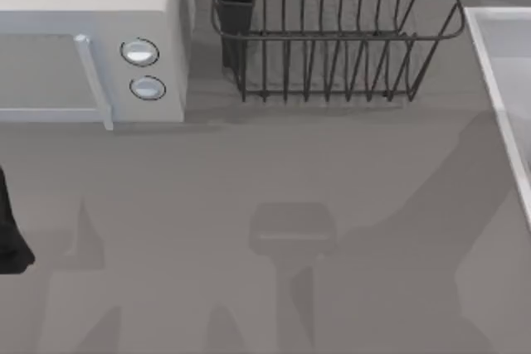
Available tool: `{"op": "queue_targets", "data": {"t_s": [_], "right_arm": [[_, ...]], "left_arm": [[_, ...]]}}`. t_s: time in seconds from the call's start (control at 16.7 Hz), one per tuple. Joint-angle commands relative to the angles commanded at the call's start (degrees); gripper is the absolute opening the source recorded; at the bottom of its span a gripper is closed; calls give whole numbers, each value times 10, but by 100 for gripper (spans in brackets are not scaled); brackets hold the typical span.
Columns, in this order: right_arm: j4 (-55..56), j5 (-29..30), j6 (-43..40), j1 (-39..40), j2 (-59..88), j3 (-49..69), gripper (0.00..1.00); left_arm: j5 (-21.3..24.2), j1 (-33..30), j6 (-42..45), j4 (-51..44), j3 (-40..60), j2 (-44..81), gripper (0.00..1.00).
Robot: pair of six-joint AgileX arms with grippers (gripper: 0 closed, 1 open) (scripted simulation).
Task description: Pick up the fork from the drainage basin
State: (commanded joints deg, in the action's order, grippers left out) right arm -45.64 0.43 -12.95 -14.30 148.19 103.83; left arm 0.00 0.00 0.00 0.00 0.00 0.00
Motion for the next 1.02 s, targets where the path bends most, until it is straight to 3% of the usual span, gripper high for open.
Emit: {"op": "queue_targets", "data": {"t_s": [0.54, 1.02], "right_arm": [[-17, -6, 5, 2, -29, 15, 0], [-218, -7, 4, 1, -95, 141, 0]], "left_arm": [[0, 0, 0, 0, 0, 0, 100], [0, 0, 0, 0, 0, 0, 100]]}}
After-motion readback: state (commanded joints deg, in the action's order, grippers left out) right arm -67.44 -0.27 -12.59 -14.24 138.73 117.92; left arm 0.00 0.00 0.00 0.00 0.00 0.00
